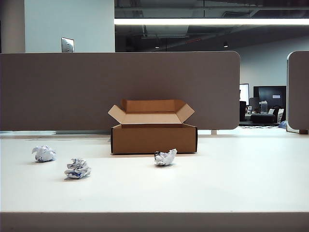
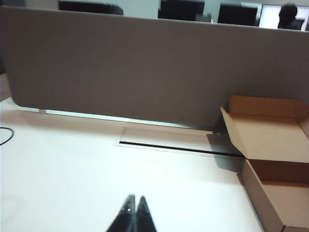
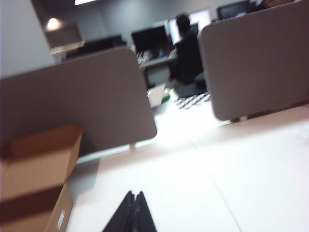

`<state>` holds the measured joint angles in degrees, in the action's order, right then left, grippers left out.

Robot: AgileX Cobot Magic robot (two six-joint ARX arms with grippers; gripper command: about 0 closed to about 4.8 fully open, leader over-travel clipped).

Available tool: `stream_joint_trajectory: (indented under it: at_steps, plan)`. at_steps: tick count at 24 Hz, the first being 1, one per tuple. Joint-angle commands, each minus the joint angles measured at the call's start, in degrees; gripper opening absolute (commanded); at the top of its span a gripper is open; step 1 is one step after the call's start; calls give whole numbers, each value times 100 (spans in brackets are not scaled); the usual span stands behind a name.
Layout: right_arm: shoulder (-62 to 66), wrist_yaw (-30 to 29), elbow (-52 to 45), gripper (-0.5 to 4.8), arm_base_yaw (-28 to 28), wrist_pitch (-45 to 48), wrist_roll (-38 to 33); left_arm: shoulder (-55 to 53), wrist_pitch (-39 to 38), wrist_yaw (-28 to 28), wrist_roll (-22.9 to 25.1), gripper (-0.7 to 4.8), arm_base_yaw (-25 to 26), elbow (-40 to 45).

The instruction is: Pick up all the paper balls on the table and put them in the paper box.

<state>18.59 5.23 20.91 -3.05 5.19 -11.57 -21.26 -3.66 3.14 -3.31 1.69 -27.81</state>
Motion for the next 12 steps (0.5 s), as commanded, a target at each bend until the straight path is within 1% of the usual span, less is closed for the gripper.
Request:
stream_joint_trajectory:
  at_steps: [1, 2, 3, 6, 7, 8, 9, 10, 12]
  plan:
    - [1261, -1040, 881, -10, 15, -37, 894, -990, 57, -437, -15, -6, -2, -573]
    - [1523, -1139, 1058, -10, 68, -79, 909, -1257, 81, -494, -15, -6, -2, -678]
    - [2041, -1152, 1392, -10, 286, -120, 907, -1668, 74, -501, -9, -6, -2, -828]
    - [2806, -1185, 1851, -9, 623, -280, 909, -2251, 81, -793, 35, -6, -2, -988]
    - [3294, -1272, 2133, -10, 855, -396, 909, -2671, 118, -1027, 166, -6, -4, -1080]
    - [3602, -1331, 2293, -9, 1012, -426, 909, -2863, 120, -1102, 315, -6, -4, -1119]
    - [3849, -1364, 2420, -9, 1154, -450, 911, -3097, 120, -1110, 529, -6, -4, -1163]
    - [4404, -1456, 2702, -9, 1414, -520, 988, -3436, 146, -1128, 846, -6, -15, -1211]
    - [4861, -1587, 2911, -9, 1569, -544, 1069, -3770, 310, -1165, 1034, -6, -46, -1211]
